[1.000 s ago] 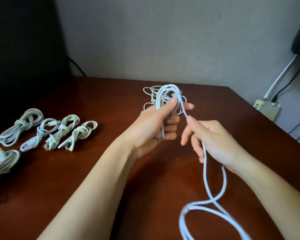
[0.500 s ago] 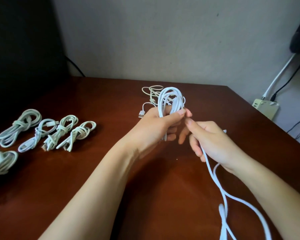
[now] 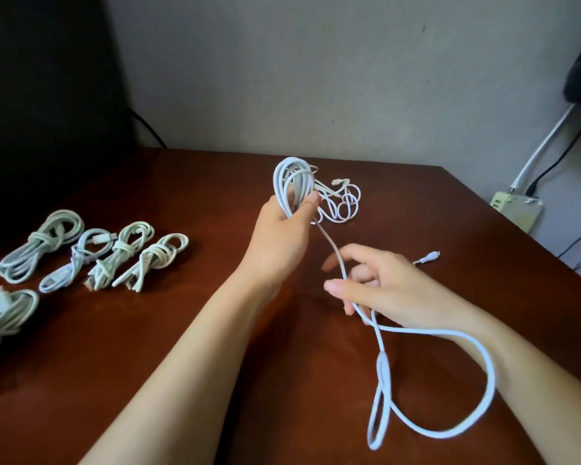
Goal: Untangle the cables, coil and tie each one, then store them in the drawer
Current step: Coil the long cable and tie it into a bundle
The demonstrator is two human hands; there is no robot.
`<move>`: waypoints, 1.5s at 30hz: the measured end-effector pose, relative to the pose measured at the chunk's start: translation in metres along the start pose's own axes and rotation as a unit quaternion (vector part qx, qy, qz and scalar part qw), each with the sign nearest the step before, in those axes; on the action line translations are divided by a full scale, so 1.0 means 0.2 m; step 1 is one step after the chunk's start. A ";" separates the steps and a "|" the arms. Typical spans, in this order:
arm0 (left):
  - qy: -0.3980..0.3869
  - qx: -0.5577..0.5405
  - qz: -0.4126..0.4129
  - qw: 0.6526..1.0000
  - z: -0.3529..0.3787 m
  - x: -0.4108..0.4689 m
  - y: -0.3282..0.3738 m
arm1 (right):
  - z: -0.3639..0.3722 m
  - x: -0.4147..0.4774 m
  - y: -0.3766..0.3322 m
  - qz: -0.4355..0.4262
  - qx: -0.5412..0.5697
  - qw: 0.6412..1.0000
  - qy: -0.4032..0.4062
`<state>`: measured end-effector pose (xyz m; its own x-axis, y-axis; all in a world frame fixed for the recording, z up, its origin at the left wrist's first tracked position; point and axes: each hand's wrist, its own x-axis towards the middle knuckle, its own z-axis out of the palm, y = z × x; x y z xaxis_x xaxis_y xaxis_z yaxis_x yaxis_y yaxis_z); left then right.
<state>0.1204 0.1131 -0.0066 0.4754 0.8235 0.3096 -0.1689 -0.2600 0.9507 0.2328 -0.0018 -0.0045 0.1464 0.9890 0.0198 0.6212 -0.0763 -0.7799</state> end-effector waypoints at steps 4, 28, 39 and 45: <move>0.043 0.011 0.007 0.999 -0.02 0.01 0.01 | -0.02 0.00 0.00 -0.027 0.009 1.000 -0.012; 0.171 0.173 0.002 0.970 -0.14 0.05 -0.09 | -0.20 0.06 0.24 0.030 -0.344 0.865 0.364; 0.155 -0.042 -0.137 0.977 -0.11 0.07 -0.06 | 0.00 0.00 0.04 -0.243 -0.244 0.912 0.224; 0.131 -0.326 -0.263 0.899 -0.15 0.09 -0.03 | 0.02 0.00 0.06 -0.212 -0.289 0.923 0.137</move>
<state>0.1039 0.1450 -0.0081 0.4313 0.8591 -0.2755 -0.4909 0.4797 0.7273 0.2369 -0.0013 -0.0160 -0.0642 0.8821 0.4666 0.9629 0.1776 -0.2033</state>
